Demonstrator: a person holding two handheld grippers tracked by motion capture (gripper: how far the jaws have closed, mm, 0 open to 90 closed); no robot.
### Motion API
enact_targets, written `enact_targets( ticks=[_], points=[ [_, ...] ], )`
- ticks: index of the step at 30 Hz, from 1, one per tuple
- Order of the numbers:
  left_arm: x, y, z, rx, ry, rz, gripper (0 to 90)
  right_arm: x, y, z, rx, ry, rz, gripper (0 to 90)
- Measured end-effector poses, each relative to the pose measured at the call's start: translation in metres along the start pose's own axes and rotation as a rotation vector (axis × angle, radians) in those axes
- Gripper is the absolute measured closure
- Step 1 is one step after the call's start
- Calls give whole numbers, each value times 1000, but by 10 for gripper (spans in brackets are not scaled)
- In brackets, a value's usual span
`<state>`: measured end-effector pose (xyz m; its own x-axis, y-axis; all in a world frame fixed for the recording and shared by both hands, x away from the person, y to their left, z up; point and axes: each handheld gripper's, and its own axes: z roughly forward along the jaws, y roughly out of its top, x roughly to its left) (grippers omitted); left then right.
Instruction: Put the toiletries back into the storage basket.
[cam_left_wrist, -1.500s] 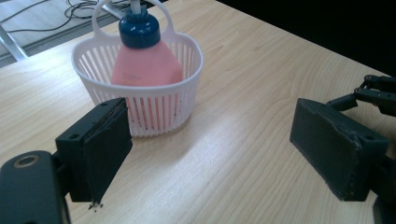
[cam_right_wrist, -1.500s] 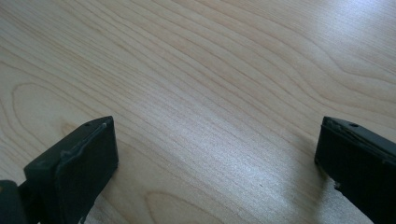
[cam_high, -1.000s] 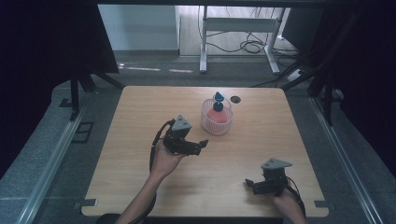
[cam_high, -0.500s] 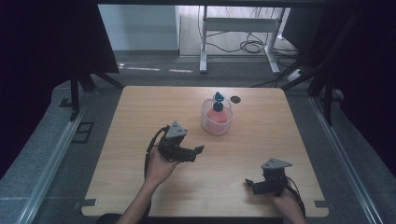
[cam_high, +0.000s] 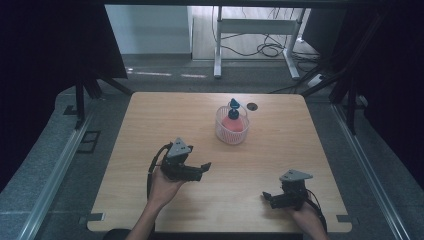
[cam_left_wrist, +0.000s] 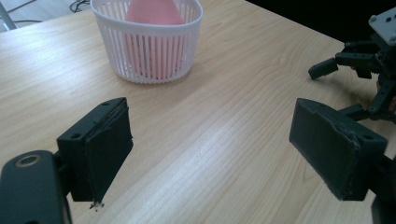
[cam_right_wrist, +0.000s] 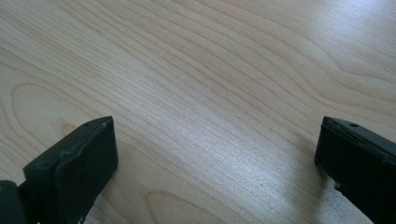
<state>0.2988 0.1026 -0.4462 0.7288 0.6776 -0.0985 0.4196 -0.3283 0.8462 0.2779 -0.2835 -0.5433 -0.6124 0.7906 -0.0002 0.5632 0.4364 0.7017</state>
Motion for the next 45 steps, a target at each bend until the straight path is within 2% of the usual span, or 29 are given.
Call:
enact_targets(
  ticks=[17,22,26,35,45],
  points=[
    [-4,-27,-10,1,-8,-30,130,0,0,0,1,-2,1,0],
    [-5,-37,-11,8,1,-32,130,0,0,0,0,-3,1,0],
    [-5,-44,-12,15,8,-32,130,0,0,0,1,-3,1,0],
    [-4,-60,-13,23,7,-61,131,1,0,0,0,-3,1,0],
    [-7,-72,-9,46,6,-66,130,1,0,0,2,-4,5,0]
  ],
)
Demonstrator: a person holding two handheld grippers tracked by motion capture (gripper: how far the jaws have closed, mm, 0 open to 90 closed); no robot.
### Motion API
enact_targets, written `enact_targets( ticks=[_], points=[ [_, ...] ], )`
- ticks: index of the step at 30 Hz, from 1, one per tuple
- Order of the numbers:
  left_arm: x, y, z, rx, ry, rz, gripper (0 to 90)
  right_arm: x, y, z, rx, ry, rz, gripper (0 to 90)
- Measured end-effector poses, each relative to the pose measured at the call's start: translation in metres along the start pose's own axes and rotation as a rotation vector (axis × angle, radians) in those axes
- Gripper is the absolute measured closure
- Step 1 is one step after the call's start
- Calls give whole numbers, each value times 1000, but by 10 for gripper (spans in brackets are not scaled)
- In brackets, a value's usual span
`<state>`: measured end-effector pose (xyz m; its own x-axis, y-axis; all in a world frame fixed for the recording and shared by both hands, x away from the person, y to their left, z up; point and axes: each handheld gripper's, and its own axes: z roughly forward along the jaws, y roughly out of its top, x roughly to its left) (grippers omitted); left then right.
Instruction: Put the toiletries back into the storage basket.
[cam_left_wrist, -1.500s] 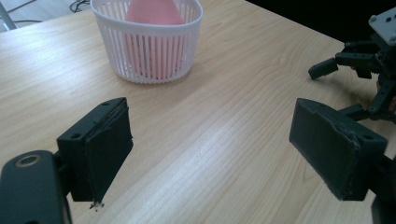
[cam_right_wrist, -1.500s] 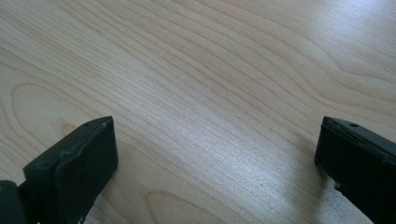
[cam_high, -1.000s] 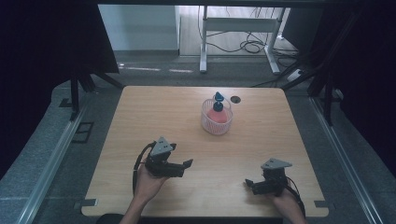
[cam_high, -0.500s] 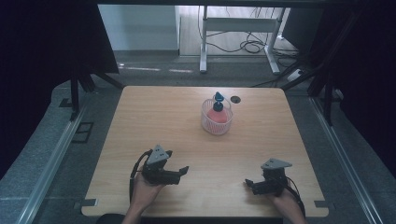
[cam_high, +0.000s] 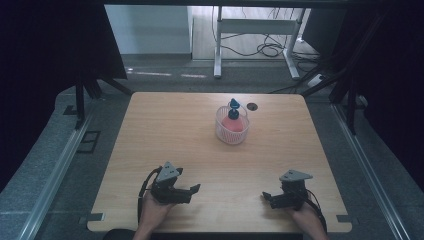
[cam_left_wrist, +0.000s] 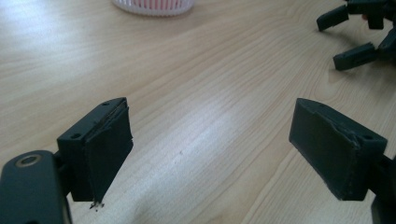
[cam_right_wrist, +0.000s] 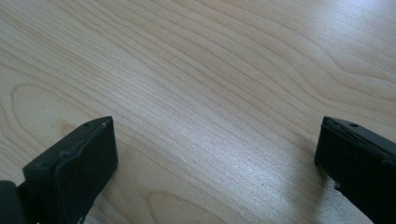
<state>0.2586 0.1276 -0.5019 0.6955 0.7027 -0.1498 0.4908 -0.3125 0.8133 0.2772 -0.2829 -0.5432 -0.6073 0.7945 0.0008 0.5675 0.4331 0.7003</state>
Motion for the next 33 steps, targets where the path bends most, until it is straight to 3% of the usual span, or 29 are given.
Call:
enact_targets(
  ticks=[12,21,25,29,33],
  points=[
    [-1,-11,11,39,4,0,130,0,0,0,0,0,0,0],
    [-2,-19,22,99,16,17,129,0,0,0,-2,0,-4,0],
    [-4,-22,28,141,38,40,126,0,0,0,-2,0,-4,0],
    [-8,-26,39,211,77,103,114,0,0,0,-1,0,-4,0],
    [-7,-25,39,212,73,101,102,0,0,0,-2,0,-5,0]
  ],
)
